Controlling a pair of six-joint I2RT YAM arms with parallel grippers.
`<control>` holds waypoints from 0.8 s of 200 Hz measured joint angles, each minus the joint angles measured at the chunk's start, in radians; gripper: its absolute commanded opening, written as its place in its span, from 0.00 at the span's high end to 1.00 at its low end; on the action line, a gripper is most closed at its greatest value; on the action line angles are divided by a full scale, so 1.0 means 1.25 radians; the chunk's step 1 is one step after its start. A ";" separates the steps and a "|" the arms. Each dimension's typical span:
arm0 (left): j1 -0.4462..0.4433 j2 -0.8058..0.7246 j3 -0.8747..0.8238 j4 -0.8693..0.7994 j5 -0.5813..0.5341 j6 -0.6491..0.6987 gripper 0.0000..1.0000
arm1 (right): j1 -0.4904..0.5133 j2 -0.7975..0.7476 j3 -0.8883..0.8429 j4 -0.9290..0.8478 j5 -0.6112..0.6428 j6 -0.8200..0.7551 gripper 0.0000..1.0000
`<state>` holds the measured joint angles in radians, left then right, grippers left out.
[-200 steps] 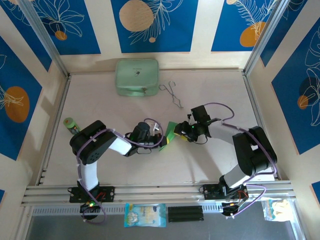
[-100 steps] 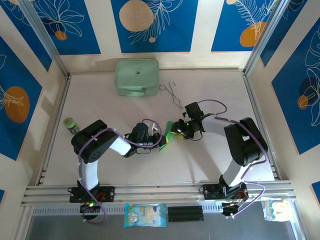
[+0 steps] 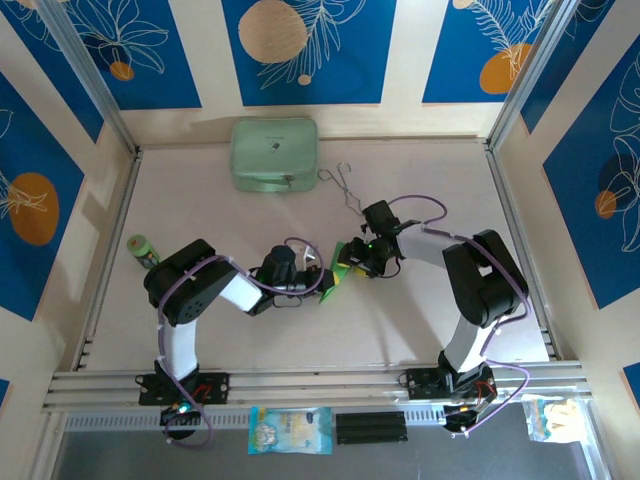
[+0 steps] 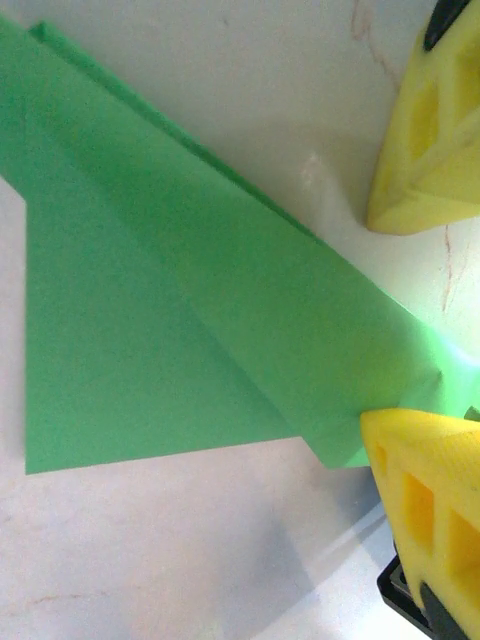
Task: Fold a paper plane with a square sheet of paper (pick it up from the middle)
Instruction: Fold the wing for the fifth time at the center of the table.
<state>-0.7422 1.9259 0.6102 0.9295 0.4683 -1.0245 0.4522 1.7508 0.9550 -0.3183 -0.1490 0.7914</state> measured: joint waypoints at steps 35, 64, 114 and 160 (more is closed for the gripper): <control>0.001 0.000 0.000 0.000 0.002 0.000 0.79 | 0.008 0.015 0.026 -0.032 0.011 0.000 0.42; 0.002 0.000 0.000 -0.001 0.002 0.000 0.81 | 0.011 0.021 0.040 -0.049 0.016 0.001 0.42; 0.008 0.000 0.001 -0.020 0.003 -0.003 0.89 | 0.010 0.009 0.029 -0.037 0.011 -0.005 0.42; 0.019 -0.001 0.002 -0.032 0.021 -0.035 0.91 | -0.022 -0.047 -0.063 0.062 -0.049 -0.043 0.39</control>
<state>-0.7185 1.9244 0.6132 0.8890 0.4942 -1.0679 0.4244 1.6917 0.8757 -0.2405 -0.2104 0.7380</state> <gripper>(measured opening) 0.090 0.608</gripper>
